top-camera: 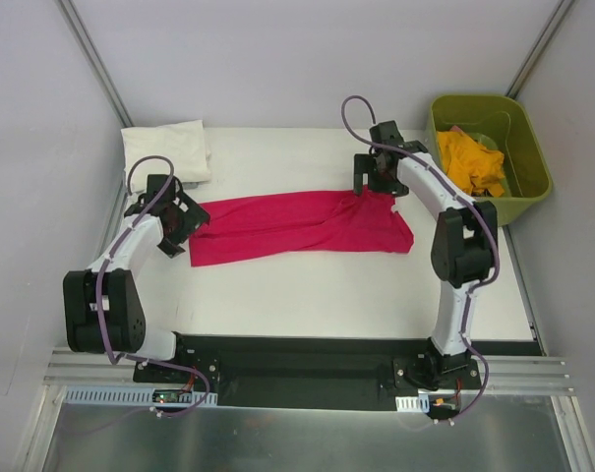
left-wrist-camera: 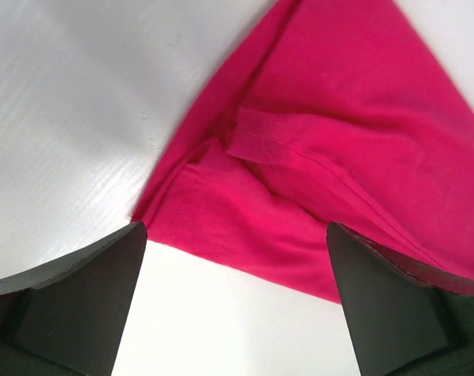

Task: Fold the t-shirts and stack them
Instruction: Fold the other side of the tshirt into a rectangle

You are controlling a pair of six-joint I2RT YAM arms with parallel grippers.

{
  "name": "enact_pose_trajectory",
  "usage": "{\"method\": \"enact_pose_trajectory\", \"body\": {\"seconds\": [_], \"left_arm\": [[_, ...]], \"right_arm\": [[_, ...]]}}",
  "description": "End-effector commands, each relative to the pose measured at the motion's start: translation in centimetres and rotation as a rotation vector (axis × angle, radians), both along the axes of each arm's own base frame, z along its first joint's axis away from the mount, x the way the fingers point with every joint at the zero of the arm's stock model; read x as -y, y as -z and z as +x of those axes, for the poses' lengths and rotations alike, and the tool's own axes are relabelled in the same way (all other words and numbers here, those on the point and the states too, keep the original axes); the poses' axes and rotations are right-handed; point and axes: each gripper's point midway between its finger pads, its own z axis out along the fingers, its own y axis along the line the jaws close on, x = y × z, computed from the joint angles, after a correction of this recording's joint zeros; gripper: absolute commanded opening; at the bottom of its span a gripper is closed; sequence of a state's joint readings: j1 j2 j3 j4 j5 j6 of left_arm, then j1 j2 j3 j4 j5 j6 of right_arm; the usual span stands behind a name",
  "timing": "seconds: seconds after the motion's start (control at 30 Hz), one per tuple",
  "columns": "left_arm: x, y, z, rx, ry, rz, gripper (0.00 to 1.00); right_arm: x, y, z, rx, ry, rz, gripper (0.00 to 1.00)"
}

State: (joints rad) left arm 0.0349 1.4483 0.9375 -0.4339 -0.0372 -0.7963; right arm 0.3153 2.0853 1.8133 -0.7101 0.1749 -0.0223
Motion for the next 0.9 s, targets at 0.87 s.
{"method": "enact_pose_trajectory", "body": {"seconds": [0.87], "left_arm": [[4.2,-2.4,1.8,0.086,0.179,-0.188,0.99]], "right_arm": [[-12.7,-1.3,2.1,0.104,-0.208,0.333,0.97]]}}
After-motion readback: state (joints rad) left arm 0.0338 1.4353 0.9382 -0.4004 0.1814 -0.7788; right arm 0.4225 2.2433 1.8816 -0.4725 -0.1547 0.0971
